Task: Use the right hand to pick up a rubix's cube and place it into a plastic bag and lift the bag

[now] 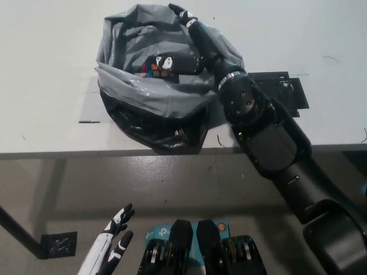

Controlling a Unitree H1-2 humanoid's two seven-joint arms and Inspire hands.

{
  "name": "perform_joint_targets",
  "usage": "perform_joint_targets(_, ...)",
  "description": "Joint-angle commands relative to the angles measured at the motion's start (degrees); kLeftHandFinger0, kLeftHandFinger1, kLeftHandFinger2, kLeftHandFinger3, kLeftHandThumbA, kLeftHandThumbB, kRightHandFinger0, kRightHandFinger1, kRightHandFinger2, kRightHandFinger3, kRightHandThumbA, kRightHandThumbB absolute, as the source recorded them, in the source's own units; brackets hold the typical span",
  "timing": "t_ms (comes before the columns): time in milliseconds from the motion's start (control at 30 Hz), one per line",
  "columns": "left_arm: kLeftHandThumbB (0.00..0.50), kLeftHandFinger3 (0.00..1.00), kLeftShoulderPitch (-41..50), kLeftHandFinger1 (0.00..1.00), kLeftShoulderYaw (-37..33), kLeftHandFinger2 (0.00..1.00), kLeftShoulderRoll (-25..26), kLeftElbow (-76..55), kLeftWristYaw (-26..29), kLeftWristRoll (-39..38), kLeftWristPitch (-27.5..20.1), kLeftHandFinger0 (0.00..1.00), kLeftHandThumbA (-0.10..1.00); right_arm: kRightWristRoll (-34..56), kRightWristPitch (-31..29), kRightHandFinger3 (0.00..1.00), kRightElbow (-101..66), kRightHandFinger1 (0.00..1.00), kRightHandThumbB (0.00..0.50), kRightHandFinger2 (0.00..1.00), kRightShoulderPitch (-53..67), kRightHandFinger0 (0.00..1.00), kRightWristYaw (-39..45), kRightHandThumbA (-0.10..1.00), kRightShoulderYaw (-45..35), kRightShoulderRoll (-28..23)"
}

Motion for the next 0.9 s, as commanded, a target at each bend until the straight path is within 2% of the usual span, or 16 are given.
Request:
perform_joint_targets(0,0.103,1.0,-0.04,1.0,0.24,1.0,0.04,-1.9,-0.2,-0.2,-1.35,1.0,1.0,-0.55,-3.51,1.0,-3.42,1.0,0.495,1.0,-1.82,1.0,-1.39,0.98,-2.46,-0.27)
perform_joint_targets(133,0.089,1.0,-0.14,1.0,0.27,1.0,0.31,-1.65,-0.32,-0.29,-1.84,1.0,1.0,-1.99,-7.97,1.0,-4.62,1.0,0.493,1.0,-2.4,1.0,-7.89,0.94,-5.53,-0.09)
perform_joint_targets(167,0.09,1.0,-0.1,1.0,0.29,1.0,0.33,-1.47,-0.39,-0.58,-2.14,1.0,1.0,-4.34,-10.25,1.0,-4.64,1.0,0.468,1.0,-3.06,1.0,-10.89,0.94,-5.64,-0.73)
perform_joint_targets(300,0.102,1.0,-0.15,1.0,0.15,1.0,0.45,-1.17,-0.22,-0.04,-2.78,1.0,1.0,-6.51,-10.34,1.0,-5.7,1.0,0.467,1.0,-4.12,1.0,-12.46,0.94,-6.47,-2.32)
perform_joint_targets(400,0.098,1.0,-0.06,1.0,0.14,1.0,0.36,-1.62,-0.41,-0.22,-1.97,1.0,1.0,-5.89,-9.07,1.0,-5.27,1.0,0.498,1.0,-4.56,1.0,-12.78,0.93,-8.23,-3.54)
perform_joint_targets(500,0.107,1.0,0.01,1.0,0.2,1.0,0.3,-1.23,-0.39,-0.67,-2.6,1.0,1.0,-5.62,-8.23,1.0,-4.25,1.0,0.5,1.0,-4.08,1.0,-12.07,0.89,-9.02,-4.25)
perform_joint_targets(667,0.083,1.0,0.26,1.0,0.09,1.0,0.42,-1.2,-0.2,-0.15,-3.2,1.0,1.0,-4.12,-4.57,1.0,-1.46,1.0,0.498,1.0,-3.09,1.0,-9.36,0.86,-9.84,-5.12)
perform_joint_targets(733,0.105,1.0,0.16,1.0,0.23,1.0,0.4,-1.22,-0.29,-0.45,-2.81,1.0,1.0,-4.82,-2.88,1.0,-0.09,1.0,0.5,1.0,-3.02,1.0,-8.88,0.89,-9.42,-5.35)
perform_joint_targets(767,0.119,1.0,0.06,1.0,0.28,1.0,0.24,-1.27,-0.08,-0.17,-2.44,1.0,1.0,-4.7,-2.75,1.0,1.17,1.0,0.5,1.0,-3.04,1.0,-8.78,0.86,-9.41,-5.42)
perform_joint_targets(867,0.107,1.0,-0.21,1.0,0.34,1.0,0.05,-1.06,0.07,-0.2,-2.51,1.0,1.0,-3.26,-3.29,1.0,5.0,1.0,0.5,1.0,-3.28,1.0,-7.63,0.8,-9.73,-5.39)
